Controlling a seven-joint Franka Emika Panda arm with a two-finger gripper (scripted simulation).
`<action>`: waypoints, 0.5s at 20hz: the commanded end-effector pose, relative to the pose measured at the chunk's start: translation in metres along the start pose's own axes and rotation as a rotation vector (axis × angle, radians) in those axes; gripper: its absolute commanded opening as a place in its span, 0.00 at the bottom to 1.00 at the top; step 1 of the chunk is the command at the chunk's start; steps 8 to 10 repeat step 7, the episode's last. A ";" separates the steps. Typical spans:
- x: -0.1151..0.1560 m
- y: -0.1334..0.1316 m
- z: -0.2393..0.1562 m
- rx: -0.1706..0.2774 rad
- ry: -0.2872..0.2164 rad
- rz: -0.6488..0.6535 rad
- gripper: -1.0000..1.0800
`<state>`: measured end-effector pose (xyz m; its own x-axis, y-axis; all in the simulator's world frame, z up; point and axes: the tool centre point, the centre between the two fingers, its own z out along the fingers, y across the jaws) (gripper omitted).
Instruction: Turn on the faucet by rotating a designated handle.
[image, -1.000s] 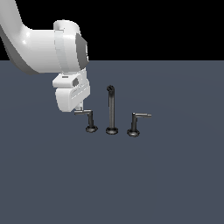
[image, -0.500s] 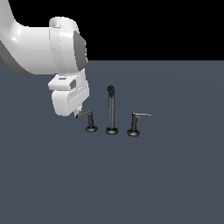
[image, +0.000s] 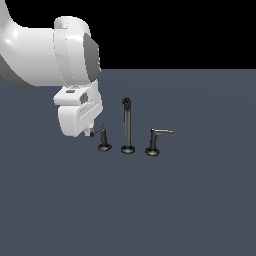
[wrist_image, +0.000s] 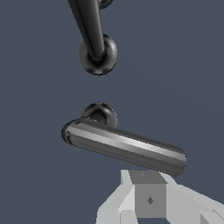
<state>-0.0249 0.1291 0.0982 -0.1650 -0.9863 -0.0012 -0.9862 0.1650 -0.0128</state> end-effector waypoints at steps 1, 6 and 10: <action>0.013 0.007 0.000 -0.008 0.003 0.007 0.00; 0.029 0.018 0.000 -0.012 0.002 0.006 0.00; 0.029 0.018 0.000 -0.012 0.002 0.006 0.00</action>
